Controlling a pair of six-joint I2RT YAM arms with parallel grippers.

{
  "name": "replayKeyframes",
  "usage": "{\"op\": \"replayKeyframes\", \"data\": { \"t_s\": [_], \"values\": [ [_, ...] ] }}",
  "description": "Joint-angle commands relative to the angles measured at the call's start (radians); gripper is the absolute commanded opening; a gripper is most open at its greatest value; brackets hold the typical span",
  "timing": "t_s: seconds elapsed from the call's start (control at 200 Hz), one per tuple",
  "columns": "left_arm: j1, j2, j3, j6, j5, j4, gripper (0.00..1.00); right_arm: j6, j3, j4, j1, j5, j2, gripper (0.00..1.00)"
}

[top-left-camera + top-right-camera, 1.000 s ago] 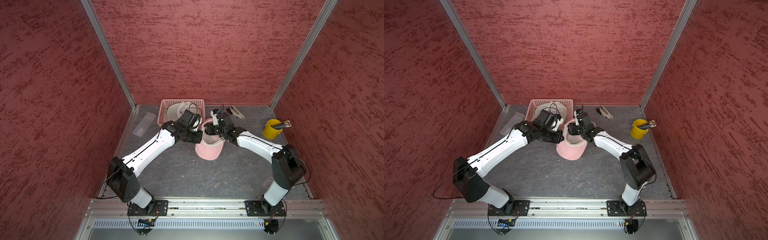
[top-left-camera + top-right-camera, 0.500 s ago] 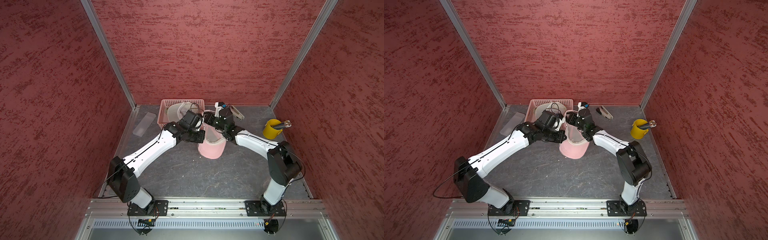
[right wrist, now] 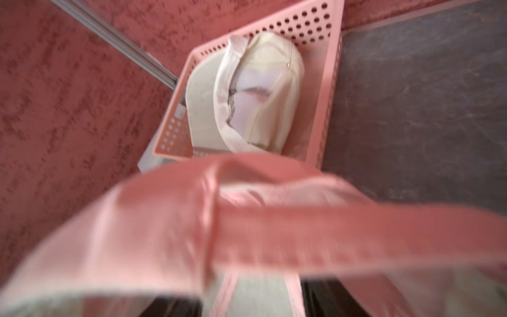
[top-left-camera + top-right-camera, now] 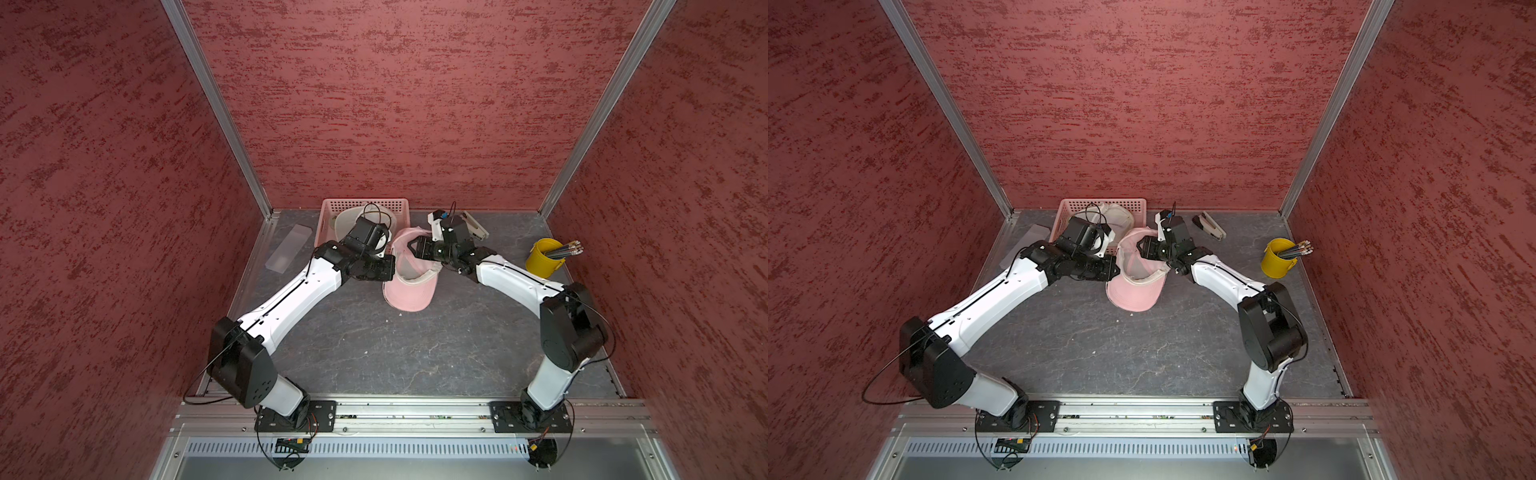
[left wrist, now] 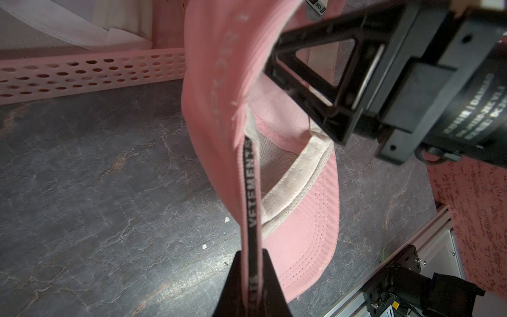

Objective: Turn the baseball cap inside out
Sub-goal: Turn over the baseball cap.

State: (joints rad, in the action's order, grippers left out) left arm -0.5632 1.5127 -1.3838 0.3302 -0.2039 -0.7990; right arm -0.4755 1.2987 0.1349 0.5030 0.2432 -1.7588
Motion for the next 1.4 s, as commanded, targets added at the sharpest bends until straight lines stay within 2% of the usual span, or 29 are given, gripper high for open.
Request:
{"op": "replayKeyframes", "data": {
  "t_s": [0.0, 0.406, 0.626, 0.721, 0.831, 0.962, 1.142, 1.392],
  "values": [
    [0.002, -0.015, -0.026, -0.025, -0.027, 0.008, 0.00, 0.126, -0.001, 0.125, -0.001, 0.042, 0.049, 0.60],
    [-0.022, -0.061, -0.049, -0.039, 0.010, -0.027, 0.00, 0.099, 0.042, 0.213, -0.034, -0.024, -0.088, 0.61],
    [-0.043, -0.051, -0.045, -0.054, 0.019, -0.058, 0.00, 0.091, 0.076, 0.232, -0.056, -0.217, -0.058, 0.62],
    [-0.052, -0.029, -0.040, -0.058, 0.022, -0.059, 0.00, 0.084, 0.092, 0.222, -0.061, -0.243, -0.025, 0.63],
    [-0.063, 0.001, -0.036, -0.058, 0.031, -0.050, 0.00, 0.067, 0.106, 0.209, -0.060, -0.211, 0.012, 0.63],
    [-0.068, 0.021, -0.029, -0.044, 0.027, -0.016, 0.00, 0.041, 0.083, 0.164, -0.054, -0.090, 0.050, 0.64],
    [-0.052, 0.031, -0.053, -0.044, 0.017, -0.006, 0.00, 0.017, -0.058, -0.014, -0.026, 0.043, 0.085, 0.63],
    [-0.036, 0.024, -0.055, -0.045, 0.012, -0.011, 0.00, -0.008, -0.126, -0.101, 0.041, 0.046, 0.071, 0.62]
  ]
}}
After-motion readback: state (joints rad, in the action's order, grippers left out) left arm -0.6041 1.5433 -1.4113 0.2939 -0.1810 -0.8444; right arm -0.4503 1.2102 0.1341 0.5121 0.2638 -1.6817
